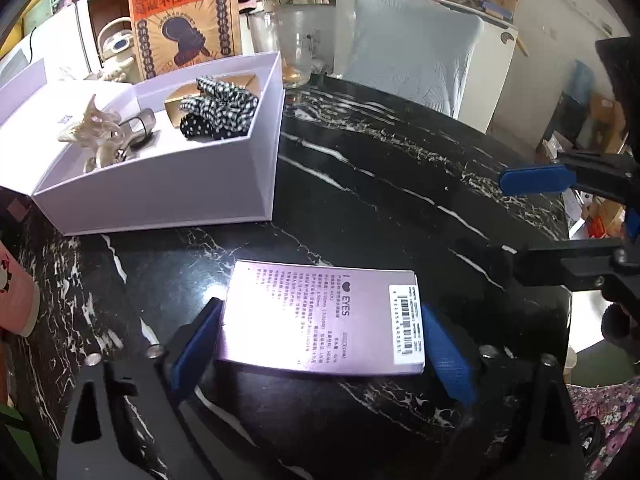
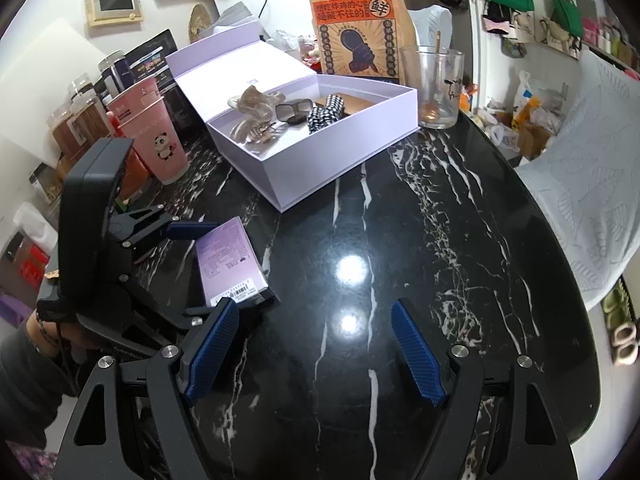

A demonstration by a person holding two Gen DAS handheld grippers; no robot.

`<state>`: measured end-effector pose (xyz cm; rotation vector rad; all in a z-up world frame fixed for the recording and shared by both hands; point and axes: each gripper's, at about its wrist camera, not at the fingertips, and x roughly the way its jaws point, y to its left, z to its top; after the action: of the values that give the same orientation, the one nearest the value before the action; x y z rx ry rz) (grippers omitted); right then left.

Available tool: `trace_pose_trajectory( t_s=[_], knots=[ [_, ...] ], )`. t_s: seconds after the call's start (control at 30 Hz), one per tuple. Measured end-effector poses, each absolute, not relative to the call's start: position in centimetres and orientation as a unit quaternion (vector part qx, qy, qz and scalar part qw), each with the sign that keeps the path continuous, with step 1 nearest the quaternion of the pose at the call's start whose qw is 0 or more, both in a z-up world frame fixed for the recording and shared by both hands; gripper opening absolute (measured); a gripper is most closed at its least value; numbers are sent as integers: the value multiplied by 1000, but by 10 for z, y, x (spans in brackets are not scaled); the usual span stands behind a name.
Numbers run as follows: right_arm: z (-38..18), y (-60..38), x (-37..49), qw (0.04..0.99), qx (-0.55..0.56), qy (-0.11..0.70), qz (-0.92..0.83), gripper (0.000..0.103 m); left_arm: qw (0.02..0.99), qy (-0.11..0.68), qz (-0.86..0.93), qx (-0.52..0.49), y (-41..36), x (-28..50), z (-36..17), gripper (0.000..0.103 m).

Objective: Organize rigid objects
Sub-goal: 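Grasp the purple EYES box with the left tool and lift it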

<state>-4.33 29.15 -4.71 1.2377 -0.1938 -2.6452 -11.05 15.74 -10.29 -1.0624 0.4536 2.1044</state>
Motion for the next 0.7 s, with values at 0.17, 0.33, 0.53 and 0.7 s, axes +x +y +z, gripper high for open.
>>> trace_pose_trajectory(
  t_s=[0.17,0.33,0.53,0.7],
  knots=[
    [-48,293,-43,108,421,-72,-898,80,360,174,817,-415,159,-107,-102,94],
    [-46,292,-44,110,419,-67,-899,80,334,159,822,-432,151,-104,-101,94],
    [-46,286,-48,119,421,-60,-897,80,296,133,838,-439,122,-95,-96,94],
    [-47,272,-54,136,425,-50,-893,80,253,108,852,-445,91,-81,-89,94]
  ],
)
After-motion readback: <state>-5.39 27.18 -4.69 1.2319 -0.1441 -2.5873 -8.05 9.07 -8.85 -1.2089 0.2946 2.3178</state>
